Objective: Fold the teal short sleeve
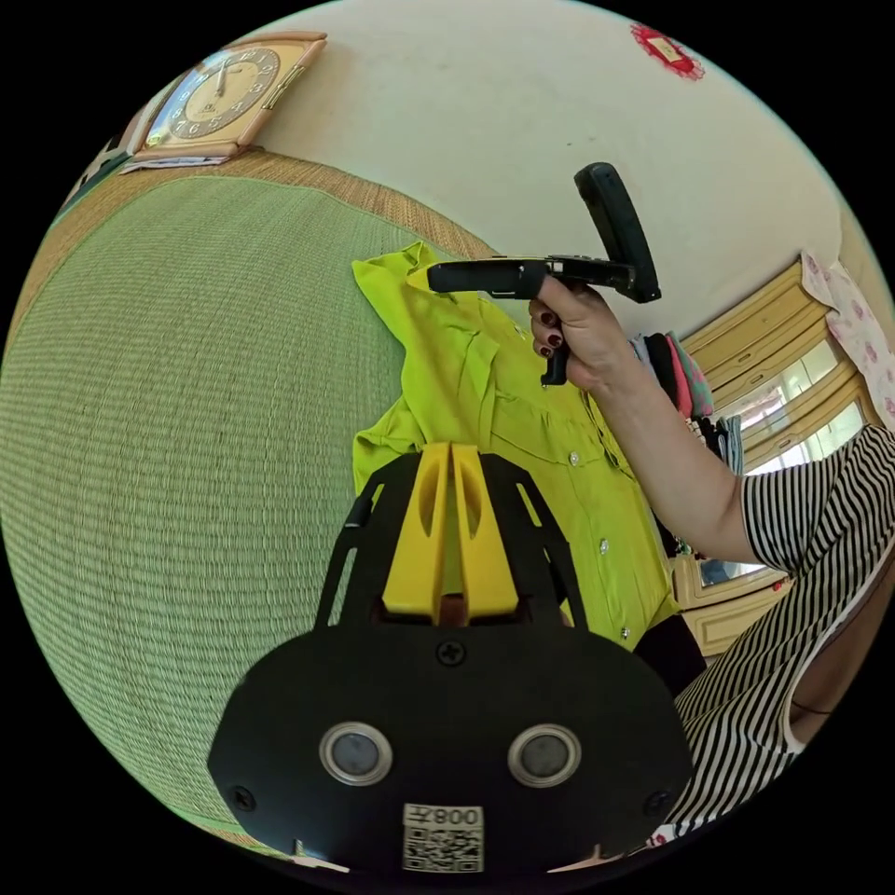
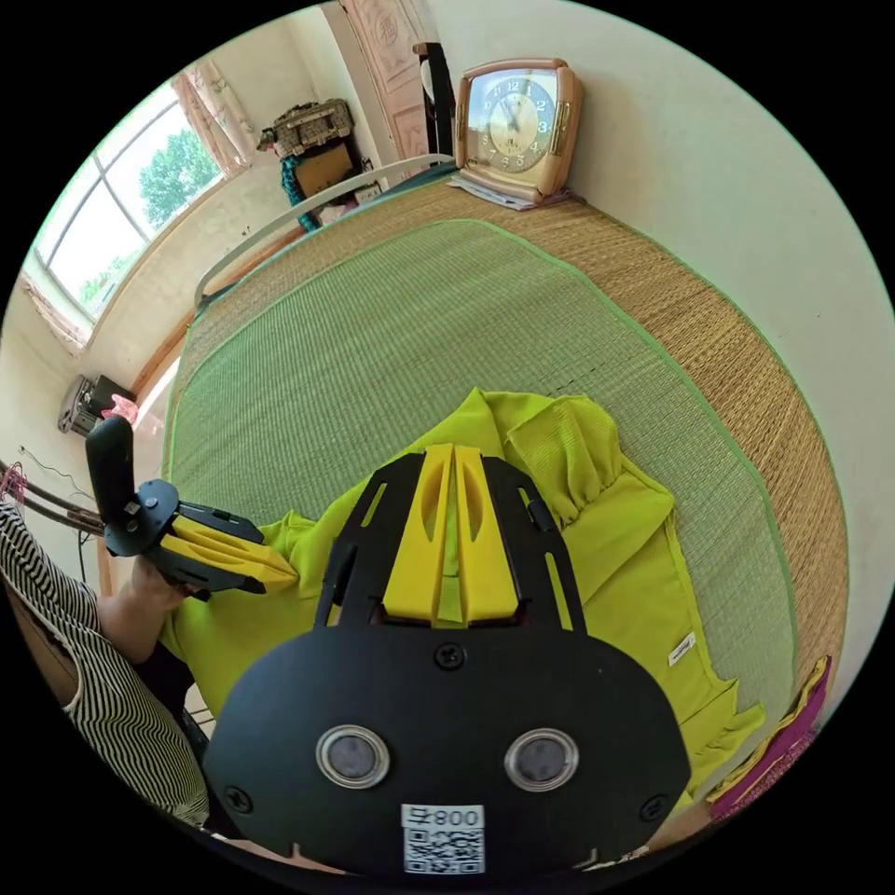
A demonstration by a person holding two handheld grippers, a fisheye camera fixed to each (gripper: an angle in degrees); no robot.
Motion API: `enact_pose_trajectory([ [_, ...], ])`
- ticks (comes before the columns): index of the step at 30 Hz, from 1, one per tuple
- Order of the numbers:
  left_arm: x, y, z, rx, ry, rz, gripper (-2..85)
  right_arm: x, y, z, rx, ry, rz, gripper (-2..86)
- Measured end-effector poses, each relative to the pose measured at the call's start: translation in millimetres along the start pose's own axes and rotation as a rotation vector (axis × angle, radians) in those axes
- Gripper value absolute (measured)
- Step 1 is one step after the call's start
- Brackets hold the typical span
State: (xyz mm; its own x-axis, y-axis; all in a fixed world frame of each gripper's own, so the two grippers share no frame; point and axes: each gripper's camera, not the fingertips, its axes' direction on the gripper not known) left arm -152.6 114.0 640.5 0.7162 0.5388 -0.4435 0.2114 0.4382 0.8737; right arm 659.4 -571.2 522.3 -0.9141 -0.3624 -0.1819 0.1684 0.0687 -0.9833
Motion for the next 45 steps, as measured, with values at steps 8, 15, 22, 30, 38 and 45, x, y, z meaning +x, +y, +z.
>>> enact_pose_trajectory([
  [8, -16.4, -7.3, 7.2, -0.043, -0.01, -0.039, 0.3, -10.2, 22.0, 22.8, -0.014, 0.121, -0.006, 0.0],
  [15, -22.6, -8.0, -4.9, 0.036, 0.033, -0.017, 0.3, 8.3, 46.6, -7.5, 0.042, -0.003, 0.09, 0.1],
  [22, -27.0, -17.0, 9.8, -0.038, 0.003, -0.022, 0.4, -8.4, 100.8, -22.6, 0.045, 0.016, 0.095, 0.1],
  [30, -37.0, -24.0, 16.2, -0.058, 0.003, -0.028, 0.4, 4.6, 127.7, -10.2, -0.003, 0.0, 0.163, 0.1],
  [38, -58.8, -27.1, 20.3, -0.037, 0.118, -0.041, 0.3, 4.8, 202.8, -62.3, 0.041, -0.079, 0.324, 0.2],
  [45, -72.5, -10.5, -10.7, 0.169, 0.22, -0.232, 0.2, -14.2, 331.0, -117.8, 0.031, -0.236, 0.566, 0.1],
])
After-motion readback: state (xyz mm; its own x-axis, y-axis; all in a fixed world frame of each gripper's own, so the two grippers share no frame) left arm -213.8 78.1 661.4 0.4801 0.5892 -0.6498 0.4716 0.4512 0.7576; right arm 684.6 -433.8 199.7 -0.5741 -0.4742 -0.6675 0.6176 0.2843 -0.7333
